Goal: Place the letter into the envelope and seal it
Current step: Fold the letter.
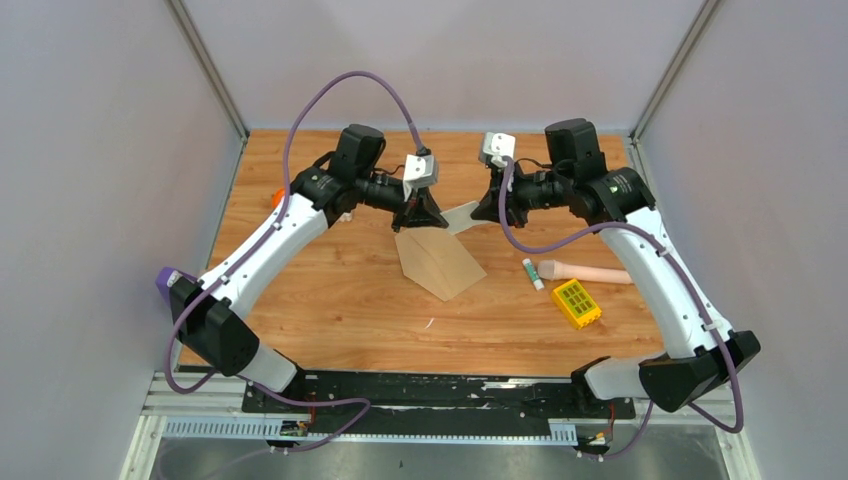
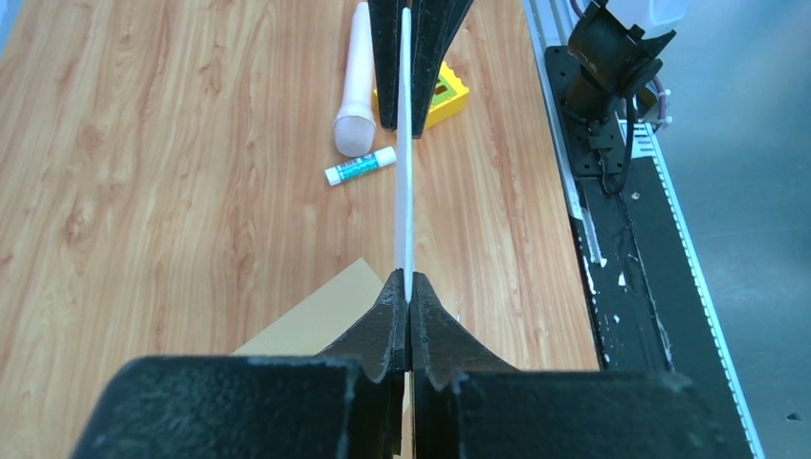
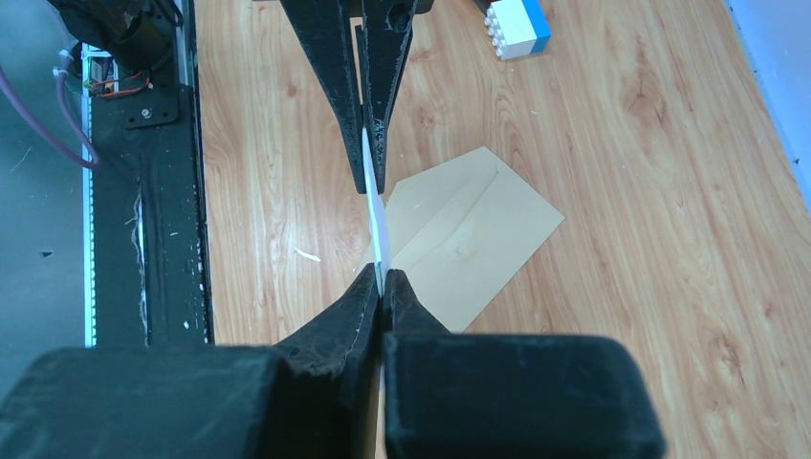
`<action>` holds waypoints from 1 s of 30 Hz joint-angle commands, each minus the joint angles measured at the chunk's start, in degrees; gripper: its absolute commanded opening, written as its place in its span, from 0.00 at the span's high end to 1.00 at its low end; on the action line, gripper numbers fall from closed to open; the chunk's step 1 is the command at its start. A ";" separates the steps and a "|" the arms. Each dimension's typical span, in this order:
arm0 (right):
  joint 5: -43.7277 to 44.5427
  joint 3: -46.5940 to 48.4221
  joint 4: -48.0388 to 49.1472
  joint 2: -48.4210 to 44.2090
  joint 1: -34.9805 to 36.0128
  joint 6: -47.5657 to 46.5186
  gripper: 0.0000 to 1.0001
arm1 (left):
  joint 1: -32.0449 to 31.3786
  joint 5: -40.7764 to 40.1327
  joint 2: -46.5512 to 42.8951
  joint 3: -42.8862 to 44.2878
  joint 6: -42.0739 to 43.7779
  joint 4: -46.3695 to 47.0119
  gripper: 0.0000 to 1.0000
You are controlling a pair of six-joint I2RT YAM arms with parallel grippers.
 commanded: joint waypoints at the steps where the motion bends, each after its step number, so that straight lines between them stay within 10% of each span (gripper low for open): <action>1: 1.06 1.21 0.52 -1.36 -0.43 -1.79 1.00 | -0.19 0.12 -1.03 1.05 1.14 -1.38 1.00; 7: 1.79 0.63 -0.54 -2.02 -0.43 -3.47 1.00 | -0.19 -1.57 -1.34 1.47 1.39 -1.73 0.59; 19: -0.90 -1.88 -0.42 2.24 2.24 -1.43 1.00 | -0.78 2.57 1.60 2.88 -5.76 3.05 0.46; 30: 1.70 -0.75 0.06 2.31 2.91 -1.74 1.00 | -1.39 1.47 1.77 2.19 -4.92 2.93 1.00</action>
